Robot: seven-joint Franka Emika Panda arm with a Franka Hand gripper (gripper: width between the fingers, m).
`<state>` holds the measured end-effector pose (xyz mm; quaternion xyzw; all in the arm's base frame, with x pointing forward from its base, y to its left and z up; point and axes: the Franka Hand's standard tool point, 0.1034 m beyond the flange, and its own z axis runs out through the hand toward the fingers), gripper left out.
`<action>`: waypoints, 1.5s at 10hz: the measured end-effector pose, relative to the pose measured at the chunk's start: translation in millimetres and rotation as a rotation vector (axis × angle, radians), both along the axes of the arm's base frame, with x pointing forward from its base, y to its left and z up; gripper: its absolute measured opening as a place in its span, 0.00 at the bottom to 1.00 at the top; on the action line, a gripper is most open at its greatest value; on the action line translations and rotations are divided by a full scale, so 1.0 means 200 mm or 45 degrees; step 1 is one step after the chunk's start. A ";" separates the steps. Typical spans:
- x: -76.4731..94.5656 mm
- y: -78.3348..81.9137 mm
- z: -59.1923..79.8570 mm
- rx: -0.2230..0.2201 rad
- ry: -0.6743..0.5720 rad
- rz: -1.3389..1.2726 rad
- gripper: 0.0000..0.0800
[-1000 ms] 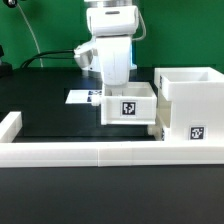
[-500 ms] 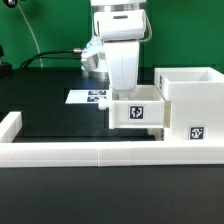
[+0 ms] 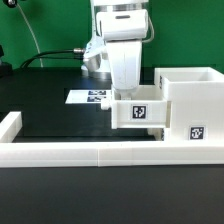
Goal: Assemble drawer
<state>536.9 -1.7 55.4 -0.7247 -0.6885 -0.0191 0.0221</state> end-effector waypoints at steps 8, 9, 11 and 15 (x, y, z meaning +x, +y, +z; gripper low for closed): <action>0.01 0.00 0.00 -0.019 0.001 0.052 0.05; 0.01 0.01 0.00 -0.019 0.000 0.055 0.05; 0.01 0.01 0.00 -0.028 -0.003 0.051 0.05; 0.01 0.01 0.00 -0.042 -0.002 0.037 0.05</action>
Offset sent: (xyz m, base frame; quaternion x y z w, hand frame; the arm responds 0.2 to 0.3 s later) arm 0.0014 0.0064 -0.0014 0.0259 -0.0247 -0.0587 0.9976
